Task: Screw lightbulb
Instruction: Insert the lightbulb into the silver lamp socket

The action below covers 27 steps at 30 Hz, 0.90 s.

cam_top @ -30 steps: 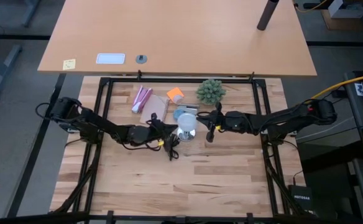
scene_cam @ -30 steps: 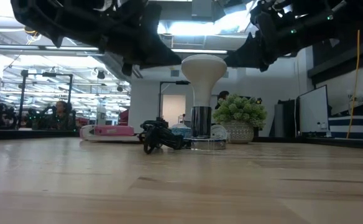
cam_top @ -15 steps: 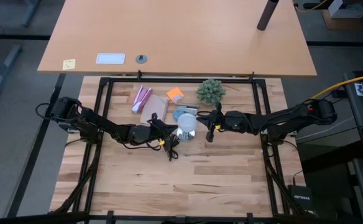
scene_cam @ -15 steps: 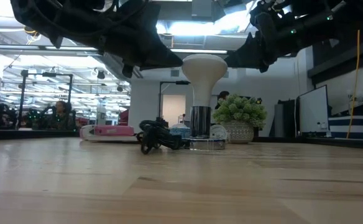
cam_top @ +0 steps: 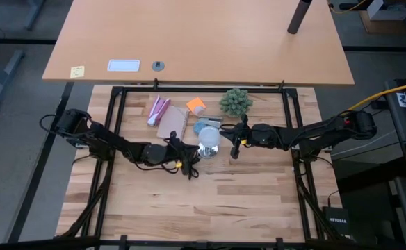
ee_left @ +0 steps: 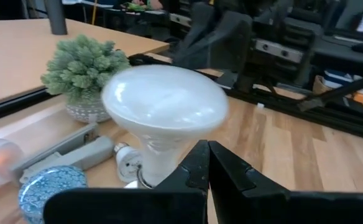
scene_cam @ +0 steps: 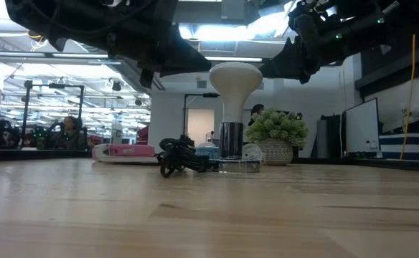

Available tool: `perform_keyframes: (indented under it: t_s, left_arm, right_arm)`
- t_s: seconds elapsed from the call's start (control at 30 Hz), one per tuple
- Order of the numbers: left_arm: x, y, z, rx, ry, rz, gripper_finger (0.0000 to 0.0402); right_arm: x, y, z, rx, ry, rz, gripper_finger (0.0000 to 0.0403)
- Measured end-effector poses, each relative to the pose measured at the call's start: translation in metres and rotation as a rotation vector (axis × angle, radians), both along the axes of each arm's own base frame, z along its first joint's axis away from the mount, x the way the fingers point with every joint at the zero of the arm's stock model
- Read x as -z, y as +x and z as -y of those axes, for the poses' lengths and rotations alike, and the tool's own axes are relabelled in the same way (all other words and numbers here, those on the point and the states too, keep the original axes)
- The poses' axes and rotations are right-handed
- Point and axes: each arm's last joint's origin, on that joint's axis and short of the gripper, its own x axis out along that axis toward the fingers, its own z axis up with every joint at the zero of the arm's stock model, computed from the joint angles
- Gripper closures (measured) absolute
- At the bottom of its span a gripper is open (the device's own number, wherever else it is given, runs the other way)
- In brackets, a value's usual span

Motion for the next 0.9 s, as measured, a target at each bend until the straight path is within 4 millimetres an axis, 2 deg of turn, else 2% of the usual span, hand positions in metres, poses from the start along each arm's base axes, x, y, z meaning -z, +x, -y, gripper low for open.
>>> perform_keyframes:
  t_s: [0.5,0.9]
  left_arm:
    - [-0.002,0.003,-0.007,0.064,0.015,0.006,0.0401]
    - [-0.002,0.006,-0.026,0.055,0.013,0.002,0.0402]
  right_arm:
    - [0.000,0.000,0.000,0.000,0.000,0.002,0.0387]
    - [0.000,0.000,0.000,-0.001,0.001,0.002,0.0387]
